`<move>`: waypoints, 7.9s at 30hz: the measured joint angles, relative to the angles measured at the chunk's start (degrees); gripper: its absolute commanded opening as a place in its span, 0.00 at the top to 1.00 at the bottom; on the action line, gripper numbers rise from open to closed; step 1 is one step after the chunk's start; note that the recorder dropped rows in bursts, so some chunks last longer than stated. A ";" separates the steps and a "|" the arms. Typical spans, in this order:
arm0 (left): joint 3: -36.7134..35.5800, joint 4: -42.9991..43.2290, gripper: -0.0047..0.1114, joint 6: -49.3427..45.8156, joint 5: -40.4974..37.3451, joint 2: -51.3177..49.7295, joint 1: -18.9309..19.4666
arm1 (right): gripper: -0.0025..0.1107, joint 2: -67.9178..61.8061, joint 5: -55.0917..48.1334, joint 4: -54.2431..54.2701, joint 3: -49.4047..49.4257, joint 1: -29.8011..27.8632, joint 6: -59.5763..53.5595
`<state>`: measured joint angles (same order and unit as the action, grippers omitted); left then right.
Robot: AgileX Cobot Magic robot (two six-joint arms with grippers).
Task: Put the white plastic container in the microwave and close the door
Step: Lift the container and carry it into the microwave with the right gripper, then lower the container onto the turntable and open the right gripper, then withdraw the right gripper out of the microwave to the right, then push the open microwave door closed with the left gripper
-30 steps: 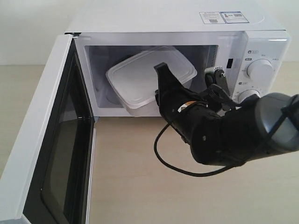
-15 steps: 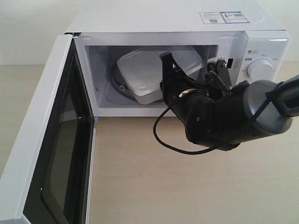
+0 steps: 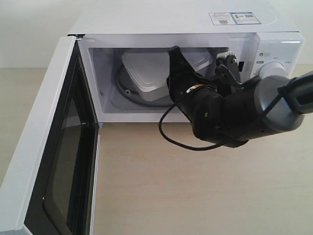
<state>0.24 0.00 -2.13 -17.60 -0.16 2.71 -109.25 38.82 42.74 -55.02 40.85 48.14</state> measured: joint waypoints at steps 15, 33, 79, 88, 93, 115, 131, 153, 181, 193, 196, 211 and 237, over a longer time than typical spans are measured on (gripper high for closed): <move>0.00 0.00 0.92 0.00 0.00 0.00 0.00 | 0.98 -5.10 -2.29 -4.92 -4.56 -0.13 1.61; 0.00 0.00 0.92 0.00 0.00 0.00 0.00 | 0.56 -5.10 0.00 -1.16 -4.90 -0.82 2.88; 0.00 0.00 0.92 0.00 0.00 0.00 0.00 | 0.98 -3.58 -8.76 -36.13 3.24 -0.82 -36.60; 0.00 0.00 0.92 0.00 0.00 0.00 0.00 | 0.98 -6.74 -7.86 -24.97 -3.93 -0.82 -46.33; 0.00 0.00 0.92 0.00 0.00 0.00 0.00 | 0.98 -7.39 -9.81 -23.95 -6.85 -2.07 -47.08; 0.00 0.00 0.92 0.00 0.00 0.00 0.00 | 0.98 13.76 -6.71 -27.34 15.40 3.53 -48.14; 0.00 0.00 0.92 0.00 0.00 0.00 0.00 | 0.98 36.98 4.74 -27.19 41.24 4.20 -50.71; 4.90 0.00 0.92 5.01 25.00 0.00 0.00 | 0.98 38.45 6.19 -26.96 42.32 4.20 -55.98; 29.28 -66.64 0.92 -71.28 -20.93 -21.93 0.00 | 0.98 40.26 30.40 2.67 54.89 4.20 -58.93; 29.28 -52.15 0.92 -53.65 -13.47 -31.42 0.00 | 0.98 51.46 17.05 8.25 43.35 -6.58 -81.00; 29.28 -52.47 0.92 -53.40 -10.57 -31.52 0.00 | 0.98 56.25 10.87 8.40 43.12 -12.53 -80.87; 30.36 -59.38 0.92 -52.53 -15.39 -31.52 0.00 | 0.98 61.86 1.79 8.40 43.12 -18.72 -79.59; 44.70 -35.67 0.92 -24.45 -37.90 -62.07 -21.68 | 0.98 62.69 -42.80 -3.26 27.81 -18.81 -80.58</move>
<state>44.94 -35.67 -26.58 -55.50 -62.23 -18.97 -46.56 -3.98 39.48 -27.21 22.04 -32.44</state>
